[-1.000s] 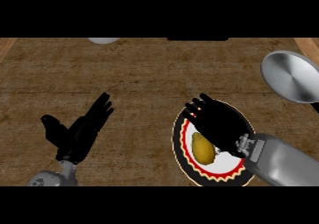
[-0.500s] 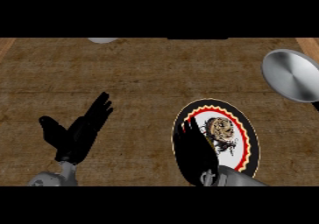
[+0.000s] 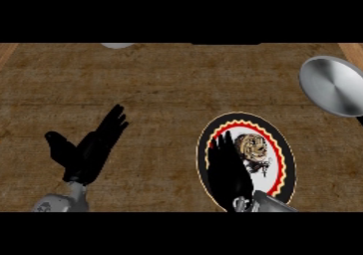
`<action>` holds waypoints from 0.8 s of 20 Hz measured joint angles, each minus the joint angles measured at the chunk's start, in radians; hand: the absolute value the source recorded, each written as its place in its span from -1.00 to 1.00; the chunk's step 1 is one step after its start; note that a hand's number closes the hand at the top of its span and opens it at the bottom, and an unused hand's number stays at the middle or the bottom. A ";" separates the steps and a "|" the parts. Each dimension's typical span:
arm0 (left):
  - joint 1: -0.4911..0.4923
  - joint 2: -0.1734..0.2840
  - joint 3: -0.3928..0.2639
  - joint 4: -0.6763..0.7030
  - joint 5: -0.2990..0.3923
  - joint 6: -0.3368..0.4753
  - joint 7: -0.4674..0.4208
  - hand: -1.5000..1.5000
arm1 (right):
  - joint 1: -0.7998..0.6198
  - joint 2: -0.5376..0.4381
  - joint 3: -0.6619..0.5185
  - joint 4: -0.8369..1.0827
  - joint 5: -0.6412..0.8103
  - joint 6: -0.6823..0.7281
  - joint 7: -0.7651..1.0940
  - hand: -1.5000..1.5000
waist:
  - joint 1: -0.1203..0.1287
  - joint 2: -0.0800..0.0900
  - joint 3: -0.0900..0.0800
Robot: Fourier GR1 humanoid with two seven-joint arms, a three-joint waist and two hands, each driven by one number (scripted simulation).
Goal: Pick the cupcake from the plate and place it in the pan
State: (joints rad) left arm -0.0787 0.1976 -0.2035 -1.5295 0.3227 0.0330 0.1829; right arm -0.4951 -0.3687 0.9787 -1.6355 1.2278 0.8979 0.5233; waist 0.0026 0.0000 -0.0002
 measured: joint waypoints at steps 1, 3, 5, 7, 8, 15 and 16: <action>0.001 -0.008 -0.003 0.005 -0.009 0.002 -0.005 0.00 | 0.002 -0.010 0.003 -0.001 0.019 -0.007 -0.002 -1.00 | 0.000 0.000 0.000; -0.004 -0.013 -0.001 0.001 -0.016 0.001 0.004 0.00 | -0.001 -0.023 0.002 -0.001 0.051 -0.016 -0.014 -1.00 | 0.000 0.000 0.000; 0.003 -0.019 0.002 -0.008 -0.023 -0.004 0.009 0.00 | 0.008 -0.033 -0.008 0.009 0.082 -0.033 -0.034 -1.00 | 0.000 0.000 0.000; 0.011 -0.016 0.008 -0.013 -0.029 -0.015 0.008 0.00 | 0.003 -0.048 -0.033 0.022 0.098 -0.054 -0.070 -1.00 | 0.001 0.000 0.000; 0.008 -0.018 0.018 -0.001 -0.029 -0.023 -0.001 0.00 | 0.005 -0.050 -0.041 0.011 0.106 -0.051 -0.083 -1.00 | 0.000 0.000 0.000; 0.010 -0.040 0.032 -0.014 -0.044 -0.034 0.023 0.00 | 0.021 -0.049 -0.079 0.091 0.195 -0.128 -0.161 -1.00 | 0.001 0.000 0.000; 0.014 -0.045 0.030 -0.032 -0.049 -0.026 0.035 0.00 | 0.016 -0.050 -0.088 0.109 0.205 -0.142 -0.179 1.00 | 0.002 0.000 0.000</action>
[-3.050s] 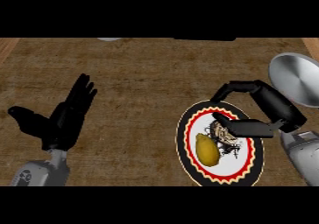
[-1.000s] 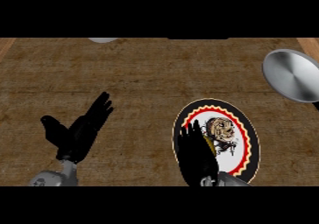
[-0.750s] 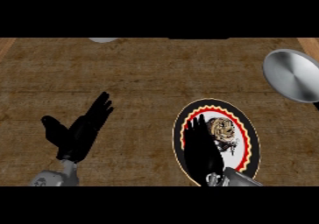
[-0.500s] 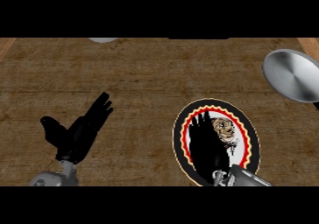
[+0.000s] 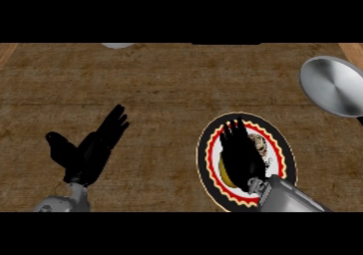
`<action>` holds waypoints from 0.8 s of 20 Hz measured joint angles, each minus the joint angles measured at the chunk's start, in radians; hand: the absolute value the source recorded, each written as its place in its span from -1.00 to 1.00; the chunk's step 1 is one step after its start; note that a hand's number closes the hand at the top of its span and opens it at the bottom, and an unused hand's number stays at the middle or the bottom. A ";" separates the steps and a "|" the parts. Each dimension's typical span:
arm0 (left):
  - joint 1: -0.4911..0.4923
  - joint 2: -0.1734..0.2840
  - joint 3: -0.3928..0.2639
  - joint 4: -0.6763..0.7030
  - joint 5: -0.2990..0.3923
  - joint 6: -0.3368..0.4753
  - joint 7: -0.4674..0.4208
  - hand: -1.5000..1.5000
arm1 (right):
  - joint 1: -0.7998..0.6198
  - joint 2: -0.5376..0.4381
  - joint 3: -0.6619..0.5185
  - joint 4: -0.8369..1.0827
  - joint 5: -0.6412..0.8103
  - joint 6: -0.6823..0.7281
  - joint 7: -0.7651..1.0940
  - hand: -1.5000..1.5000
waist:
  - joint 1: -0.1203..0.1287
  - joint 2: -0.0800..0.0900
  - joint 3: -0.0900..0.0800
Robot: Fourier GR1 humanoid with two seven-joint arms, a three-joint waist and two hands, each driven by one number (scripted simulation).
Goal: Pick the cupcake from the plate and place it in the pan
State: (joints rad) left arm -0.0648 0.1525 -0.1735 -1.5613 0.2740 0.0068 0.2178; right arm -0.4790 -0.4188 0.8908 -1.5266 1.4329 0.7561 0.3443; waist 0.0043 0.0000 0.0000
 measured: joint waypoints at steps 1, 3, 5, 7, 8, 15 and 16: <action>-0.006 0.003 0.011 0.007 0.002 -0.008 0.001 0.00 | -0.004 -0.002 -0.011 -0.002 0.009 0.003 -0.018 1.00 | 0.000 0.000 0.000; -0.003 -0.006 0.011 0.007 -0.001 -0.010 0.001 0.00 | -0.011 -0.005 -0.028 0.012 0.016 -0.032 -0.059 1.00 | 0.000 0.000 0.000; -0.002 -0.012 0.015 0.034 -0.004 -0.025 -0.024 0.00 | -0.028 -0.016 -0.021 0.036 0.038 -0.074 -0.104 1.00 | 0.000 0.000 0.000; -0.001 -0.015 0.013 0.014 -0.008 -0.019 -0.004 0.00 | -0.043 -0.024 -0.015 0.059 0.060 -0.118 -0.148 1.00 | 0.002 0.000 0.000; 0.006 -0.011 0.018 0.000 -0.002 -0.024 0.006 0.00 | -0.054 -0.021 -0.016 0.077 0.073 -0.134 -0.167 1.00 | 0.003 -0.001 -0.001; 0.003 -0.023 0.025 -0.013 -0.019 -0.024 0.018 0.00 | -0.042 0.000 -0.043 0.137 0.161 -0.279 -0.208 1.00 | 0.002 -0.002 -0.001; 0.003 -0.018 0.031 -0.007 -0.017 -0.030 0.012 0.00 | -0.037 0.029 -0.089 0.146 0.143 -0.275 -0.172 1.00 | -0.001 0.000 -0.001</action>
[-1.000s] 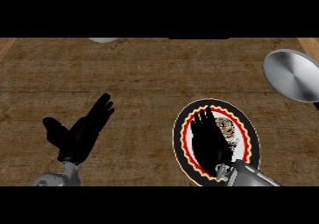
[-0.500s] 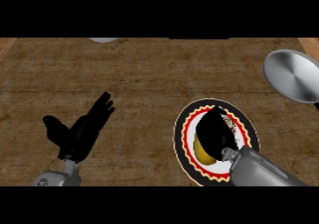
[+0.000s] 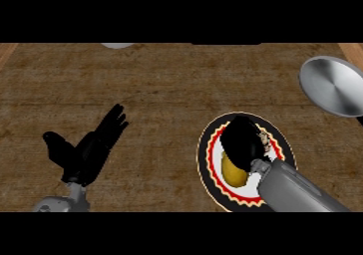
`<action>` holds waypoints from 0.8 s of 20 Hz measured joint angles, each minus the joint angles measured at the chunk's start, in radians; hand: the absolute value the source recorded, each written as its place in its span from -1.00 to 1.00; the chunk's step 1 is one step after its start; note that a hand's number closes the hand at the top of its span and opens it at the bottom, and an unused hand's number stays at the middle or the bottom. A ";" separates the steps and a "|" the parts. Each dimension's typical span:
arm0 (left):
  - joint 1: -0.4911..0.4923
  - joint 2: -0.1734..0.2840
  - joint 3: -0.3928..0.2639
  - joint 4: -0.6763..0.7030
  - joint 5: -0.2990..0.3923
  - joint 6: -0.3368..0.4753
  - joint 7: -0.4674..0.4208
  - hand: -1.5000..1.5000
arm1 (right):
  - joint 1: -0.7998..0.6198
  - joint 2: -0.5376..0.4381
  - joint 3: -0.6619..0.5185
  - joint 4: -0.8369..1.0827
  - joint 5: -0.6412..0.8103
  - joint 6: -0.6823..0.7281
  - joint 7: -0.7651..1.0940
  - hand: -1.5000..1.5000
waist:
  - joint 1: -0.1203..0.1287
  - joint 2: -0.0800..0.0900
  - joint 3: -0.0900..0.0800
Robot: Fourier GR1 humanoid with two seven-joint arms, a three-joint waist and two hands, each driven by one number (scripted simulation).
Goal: Pick the cupcake from the plate and place it in the pan
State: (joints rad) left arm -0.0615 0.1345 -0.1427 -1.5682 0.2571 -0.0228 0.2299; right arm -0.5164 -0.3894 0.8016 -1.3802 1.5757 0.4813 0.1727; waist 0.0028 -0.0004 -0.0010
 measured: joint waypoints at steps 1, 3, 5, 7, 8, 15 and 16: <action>0.005 0.002 0.001 -0.004 0.001 -0.001 -0.001 0.00 | 0.008 0.027 -0.062 0.010 -0.026 0.000 0.044 1.00 | -0.004 0.001 0.001; 0.012 0.001 0.007 -0.005 0.002 0.003 -0.006 0.00 | 0.023 0.089 -0.203 0.025 -0.090 -0.001 0.137 1.00 | -0.023 0.004 0.005; 0.016 0.001 0.015 -0.008 0.005 0.008 -0.008 0.00 | 0.037 0.158 -0.344 0.033 -0.152 -0.016 0.241 1.00 | -0.041 0.005 0.009; 0.022 0.003 0.016 -0.009 0.006 0.006 -0.008 0.00 | 0.034 0.221 -0.468 0.029 -0.187 -0.061 0.354 1.00 | -0.044 0.005 0.009; 0.024 0.003 0.014 -0.011 0.005 0.005 -0.009 0.00 | 0.027 0.251 -0.514 0.026 -0.190 -0.092 0.415 1.00 | -0.039 0.004 0.008; 0.004 0.003 -0.001 -0.015 -0.004 -0.002 0.006 0.00 | -0.096 0.361 -0.700 -0.009 -0.175 -0.371 0.690 1.00 | 0.000 0.004 0.004; 0.013 0.001 -0.007 -0.017 -0.007 -0.004 0.000 0.00 | -0.107 0.367 -0.710 -0.017 -0.182 -0.416 0.715 1.00 | 0.004 0.004 0.003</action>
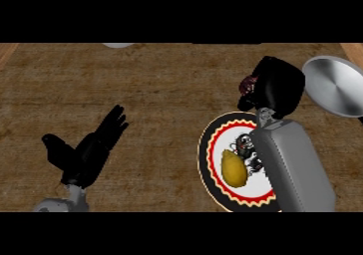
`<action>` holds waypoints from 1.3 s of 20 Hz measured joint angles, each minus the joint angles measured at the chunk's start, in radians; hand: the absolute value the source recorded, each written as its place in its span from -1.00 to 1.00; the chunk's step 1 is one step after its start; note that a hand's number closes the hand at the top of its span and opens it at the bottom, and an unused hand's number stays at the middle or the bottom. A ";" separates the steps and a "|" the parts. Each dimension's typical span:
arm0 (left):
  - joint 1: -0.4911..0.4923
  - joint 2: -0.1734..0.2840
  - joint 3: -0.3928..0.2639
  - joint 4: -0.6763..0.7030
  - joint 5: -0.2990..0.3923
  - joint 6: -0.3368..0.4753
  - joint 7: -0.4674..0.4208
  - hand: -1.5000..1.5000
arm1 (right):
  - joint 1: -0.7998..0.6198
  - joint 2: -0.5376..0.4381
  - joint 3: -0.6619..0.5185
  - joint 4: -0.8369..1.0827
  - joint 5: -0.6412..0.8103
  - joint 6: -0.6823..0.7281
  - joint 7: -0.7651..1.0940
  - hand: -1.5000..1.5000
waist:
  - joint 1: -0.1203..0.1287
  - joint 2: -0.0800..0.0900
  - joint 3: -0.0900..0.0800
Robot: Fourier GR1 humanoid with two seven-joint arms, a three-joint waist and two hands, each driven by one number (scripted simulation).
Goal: Pick the cupcake from the plate and place it in the pan
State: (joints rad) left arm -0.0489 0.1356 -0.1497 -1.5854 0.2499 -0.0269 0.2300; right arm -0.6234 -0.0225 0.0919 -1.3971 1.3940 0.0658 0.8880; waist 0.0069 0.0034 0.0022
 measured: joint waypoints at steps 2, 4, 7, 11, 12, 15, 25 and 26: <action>-0.004 -0.002 0.000 0.006 0.002 -0.003 0.002 0.00 | -0.019 0.008 -0.029 -0.003 -0.023 -0.098 0.023 1.00 | 0.005 0.001 0.000; -0.020 -0.005 0.006 0.019 0.003 -0.003 0.005 0.00 | -0.033 0.014 -0.064 -0.002 -0.051 -0.181 0.018 1.00 | 0.003 0.001 -0.001; -0.022 -0.009 0.009 0.025 0.003 -0.005 0.002 0.00 | -0.039 0.008 -0.131 0.022 -0.101 -0.291 -0.011 1.00 | 0.002 0.001 -0.001; -0.016 -0.025 0.003 0.040 -0.016 0.000 -0.018 0.00 | -0.043 -0.035 -0.215 0.091 -0.189 -0.395 -0.090 1.00 | 0.002 0.000 -0.002; -0.014 -0.017 0.007 0.029 -0.015 -0.004 -0.009 0.00 | -0.042 -0.048 -0.230 0.131 -0.199 -0.426 -0.115 1.00 | 0.003 0.000 -0.002; -0.001 -0.027 -0.005 0.011 -0.024 -0.002 -0.006 0.00 | -0.048 -0.095 -0.265 0.251 -0.201 -0.502 -0.175 1.00 | 0.006 0.001 -0.002; -0.046 -0.028 0.020 0.054 -0.019 -0.024 -0.008 0.00 | -0.120 -0.298 -0.415 0.650 -0.240 -0.782 -0.375 1.00 | 0.017 0.008 -0.001; -0.046 -0.023 0.024 0.048 -0.014 -0.030 -0.001 0.00 | -0.134 -0.323 -0.431 0.687 -0.242 -0.805 -0.385 1.00 | 0.021 0.009 0.000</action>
State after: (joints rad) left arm -0.0947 0.1130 -0.1259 -1.5371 0.2362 -0.0571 0.2285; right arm -0.7573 -0.3459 -0.3386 -0.7102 1.1524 -0.7393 0.5029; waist 0.0276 0.0121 0.0018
